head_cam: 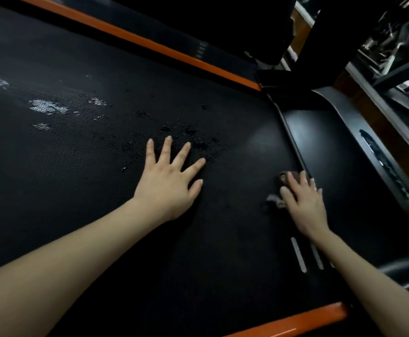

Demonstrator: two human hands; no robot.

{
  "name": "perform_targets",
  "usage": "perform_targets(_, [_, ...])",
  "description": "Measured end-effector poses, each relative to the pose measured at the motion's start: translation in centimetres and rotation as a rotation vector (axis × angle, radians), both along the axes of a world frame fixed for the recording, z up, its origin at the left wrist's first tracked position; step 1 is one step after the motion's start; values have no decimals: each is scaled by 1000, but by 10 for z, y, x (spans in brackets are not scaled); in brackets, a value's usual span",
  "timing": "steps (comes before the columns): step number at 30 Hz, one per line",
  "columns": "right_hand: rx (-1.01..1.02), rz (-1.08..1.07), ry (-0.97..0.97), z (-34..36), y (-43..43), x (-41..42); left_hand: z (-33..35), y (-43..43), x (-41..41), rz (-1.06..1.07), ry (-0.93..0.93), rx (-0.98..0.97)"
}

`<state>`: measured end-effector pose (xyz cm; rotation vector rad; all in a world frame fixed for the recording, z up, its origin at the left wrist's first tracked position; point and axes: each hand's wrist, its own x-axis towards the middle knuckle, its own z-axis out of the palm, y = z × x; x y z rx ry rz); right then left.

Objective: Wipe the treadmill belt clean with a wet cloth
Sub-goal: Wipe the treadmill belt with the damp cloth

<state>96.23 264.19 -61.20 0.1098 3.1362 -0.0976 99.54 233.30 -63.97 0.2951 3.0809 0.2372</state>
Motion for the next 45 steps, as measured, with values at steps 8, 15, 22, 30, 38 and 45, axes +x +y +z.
perform_targets(8, [43,418,-15,-1,25,71,7,42,-32,4,13,-11])
perform_targets(15, [63,201,126,-9,19,-36,-3,49,-36,24,18,-1])
perform_targets(22, [-28,563,130,-18,4,37,-3,50,-37,31,24,1])
perform_targets(30, [20,355,164,-14,10,-98,-3,51,-36,37,25,6])
perform_targets(38, [-20,695,194,-22,-18,-27,-4,51,-37,39,54,7])
perform_targets(45, [-14,290,146,-9,1,-135,11,45,-58,2,69,-74])
